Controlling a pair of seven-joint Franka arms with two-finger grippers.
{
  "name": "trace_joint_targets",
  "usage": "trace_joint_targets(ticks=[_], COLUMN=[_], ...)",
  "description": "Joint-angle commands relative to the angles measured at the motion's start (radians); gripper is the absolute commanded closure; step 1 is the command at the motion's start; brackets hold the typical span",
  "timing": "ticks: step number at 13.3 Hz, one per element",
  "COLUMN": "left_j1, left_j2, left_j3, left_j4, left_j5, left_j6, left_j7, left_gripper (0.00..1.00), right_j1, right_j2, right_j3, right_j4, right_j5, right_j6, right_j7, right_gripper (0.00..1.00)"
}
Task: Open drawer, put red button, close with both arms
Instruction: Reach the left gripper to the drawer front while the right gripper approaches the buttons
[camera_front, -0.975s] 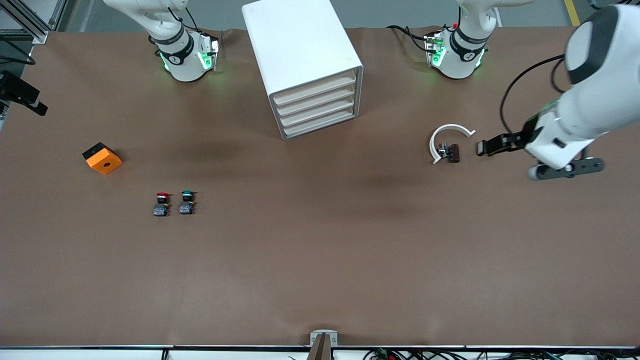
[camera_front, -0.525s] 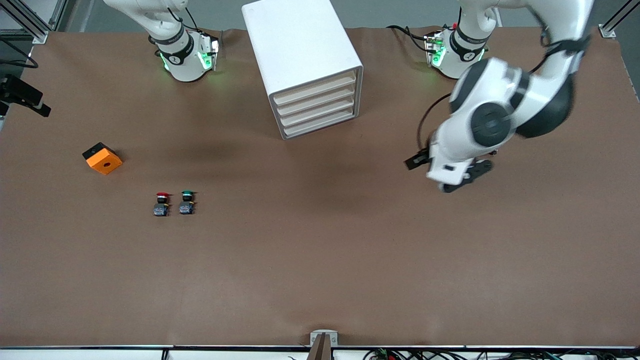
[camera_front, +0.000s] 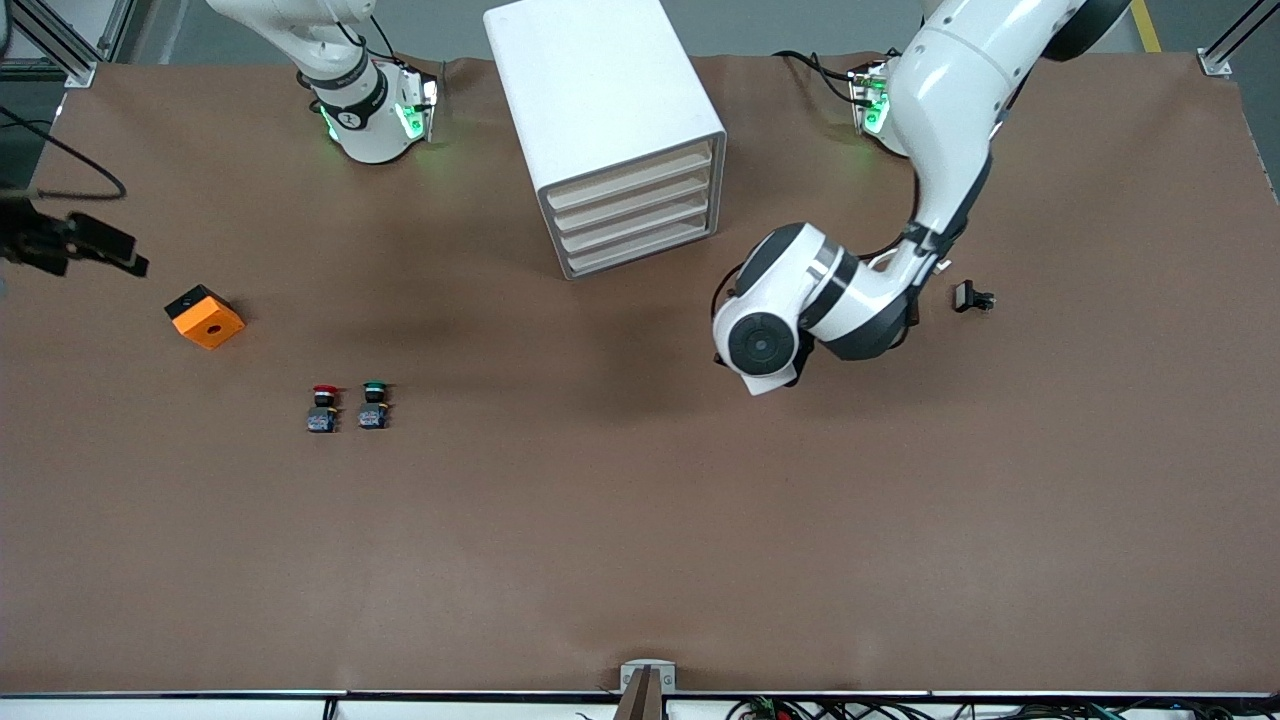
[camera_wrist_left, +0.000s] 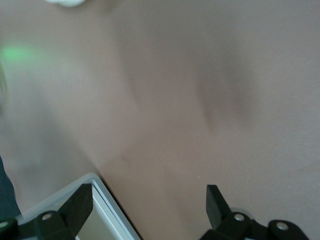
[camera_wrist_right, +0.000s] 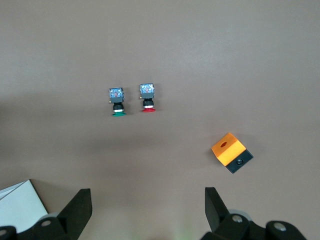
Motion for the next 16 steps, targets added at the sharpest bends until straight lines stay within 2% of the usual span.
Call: trace_joint_targets(ticks=[1, 5, 7, 9, 11, 12, 14, 16], left_j1=[-0.035, -0.033, -0.031, -0.031, -0.038, -0.041, -0.045, -0.05], left_j2=[0.047, 0.065, 0.081, 0.09, 0.096, 0.099, 0.101, 0.113], left_j3=[0.004, 0.007, 0.01, 0.01, 0.01, 0.01, 0.01, 0.01], left_j4=[0.042, 0.036, 0.038, 0.038, 0.038, 0.036, 0.036, 0.035], left_j5=[-0.146, -0.411, -0.504, -0.598, -0.63, -0.649, -0.675, -0.689], left_j6=[-0.004, -0.008, -0.011, -0.019, -0.059, -0.088, -0.14, -0.178], left_j7=[-0.093, -0.177, -0.267, -0.359, -0.398, -0.398, -0.4, -0.397], left_gripper=[0.0, 0.0, 0.0, 0.02, 0.09, 0.16, 0.28, 0.4], right_j1=[0.005, 0.007, 0.007, 0.005, 0.011, 0.023, 0.046, 0.075], right_j2=[0.068, 0.089, 0.082, 0.076, 0.079, 0.08, 0.12, 0.172], right_j3=[-0.002, 0.0, 0.0, 0.0, 0.0, 0.0, 0.0, 0.0], right_j4=[0.061, 0.02, -0.101, -0.249, -0.377, -0.418, -0.465, -0.474], right_j5=[-0.019, -0.014, -0.004, 0.021, 0.022, 0.021, 0.022, 0.021], right_j6=[-0.014, 0.03, 0.158, 0.357, 0.552, 0.635, 0.775, 0.846], right_j7=[-0.009, 0.0, 0.002, 0.002, 0.002, 0.003, 0.032, 0.086], right_gripper=[0.0, 0.0, 0.0, 0.0, 0.0, 0.0, 0.0, 0.0])
